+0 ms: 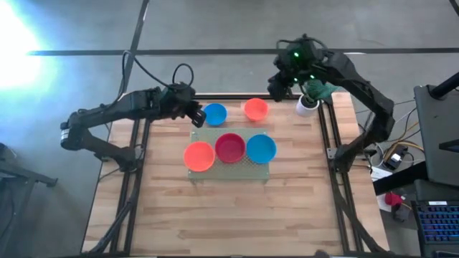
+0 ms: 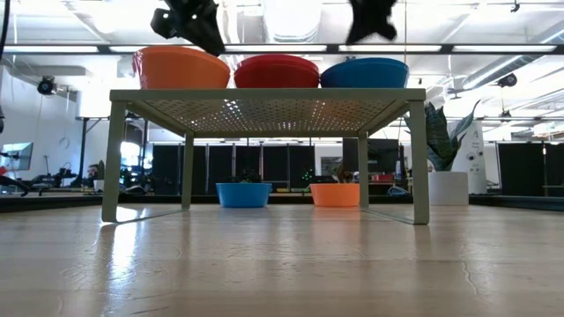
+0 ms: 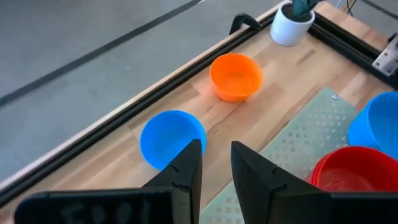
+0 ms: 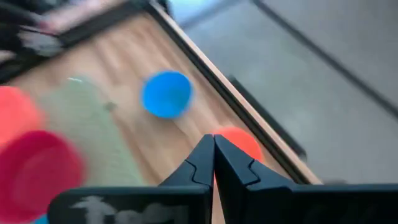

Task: Pick & Place Mini bowls
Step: Stack the orange bowl on top of the other orange bowls on the shelf

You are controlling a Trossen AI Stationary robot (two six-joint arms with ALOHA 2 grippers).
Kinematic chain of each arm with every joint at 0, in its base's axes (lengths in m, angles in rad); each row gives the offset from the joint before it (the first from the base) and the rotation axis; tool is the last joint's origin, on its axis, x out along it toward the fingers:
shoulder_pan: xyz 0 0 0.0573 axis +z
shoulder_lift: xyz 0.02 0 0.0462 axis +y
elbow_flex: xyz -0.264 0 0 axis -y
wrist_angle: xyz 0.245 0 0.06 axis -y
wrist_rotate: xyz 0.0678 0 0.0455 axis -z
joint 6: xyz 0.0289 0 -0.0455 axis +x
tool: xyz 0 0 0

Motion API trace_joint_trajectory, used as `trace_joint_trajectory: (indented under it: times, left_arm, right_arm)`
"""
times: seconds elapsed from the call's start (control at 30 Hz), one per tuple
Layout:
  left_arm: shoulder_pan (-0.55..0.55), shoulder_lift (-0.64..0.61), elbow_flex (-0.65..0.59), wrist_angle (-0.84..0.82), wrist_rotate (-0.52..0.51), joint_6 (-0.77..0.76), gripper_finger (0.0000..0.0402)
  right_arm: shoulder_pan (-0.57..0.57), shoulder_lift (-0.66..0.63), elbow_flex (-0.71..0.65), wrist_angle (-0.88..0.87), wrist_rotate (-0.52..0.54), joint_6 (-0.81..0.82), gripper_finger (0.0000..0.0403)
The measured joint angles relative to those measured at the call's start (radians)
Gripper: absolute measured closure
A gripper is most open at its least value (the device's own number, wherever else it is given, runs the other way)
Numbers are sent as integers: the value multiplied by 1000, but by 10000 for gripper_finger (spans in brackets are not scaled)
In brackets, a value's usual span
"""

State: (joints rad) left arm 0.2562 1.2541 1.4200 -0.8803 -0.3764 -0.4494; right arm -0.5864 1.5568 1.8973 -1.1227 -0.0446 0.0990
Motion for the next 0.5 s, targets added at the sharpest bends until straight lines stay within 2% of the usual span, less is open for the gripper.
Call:
trace_joint_trajectory:
  times: [0.23,0.5]
  left_arm:
    - [3,-1,0,-3,19,50,323]
    - [4,-2,0,-3,53,81,323]
  right_arm:
    - [-178,78,-128,1,-12,81,394]
    - [-213,203,-184,3,-42,110,392]
